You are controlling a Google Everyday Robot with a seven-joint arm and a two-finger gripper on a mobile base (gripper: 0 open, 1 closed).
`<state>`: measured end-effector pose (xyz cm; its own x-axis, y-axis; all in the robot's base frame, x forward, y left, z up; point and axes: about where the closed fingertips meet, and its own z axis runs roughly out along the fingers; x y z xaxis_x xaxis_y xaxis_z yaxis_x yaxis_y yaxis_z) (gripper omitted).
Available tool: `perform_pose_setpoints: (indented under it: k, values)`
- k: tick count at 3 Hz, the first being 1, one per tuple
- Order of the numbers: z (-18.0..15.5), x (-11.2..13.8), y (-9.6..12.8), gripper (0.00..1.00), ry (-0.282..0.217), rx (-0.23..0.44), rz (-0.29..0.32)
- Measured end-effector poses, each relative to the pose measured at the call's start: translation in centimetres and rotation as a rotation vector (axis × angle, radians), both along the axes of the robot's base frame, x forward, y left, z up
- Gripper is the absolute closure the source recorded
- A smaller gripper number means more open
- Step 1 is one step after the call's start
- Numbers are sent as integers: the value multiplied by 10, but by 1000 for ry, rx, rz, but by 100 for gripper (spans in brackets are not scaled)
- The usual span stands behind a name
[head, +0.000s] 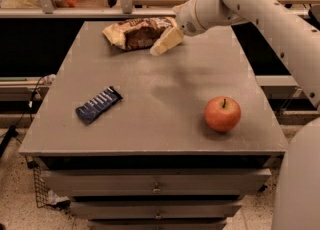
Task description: Pick brown chip bag
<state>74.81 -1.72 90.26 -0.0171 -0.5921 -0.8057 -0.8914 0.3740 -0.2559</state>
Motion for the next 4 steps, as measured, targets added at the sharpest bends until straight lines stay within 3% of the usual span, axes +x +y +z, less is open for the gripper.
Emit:
perform_pose_setpoints:
  k: [1, 2, 3, 4]
  values:
    - [-1, 42, 15, 0, -49, 27, -11]
    - [-23, 87, 24, 0, -63, 8, -49]
    - [-42, 110, 15, 21, -47, -29, -126]
    - [-38, 117, 3, 44, -61, -48, -162]
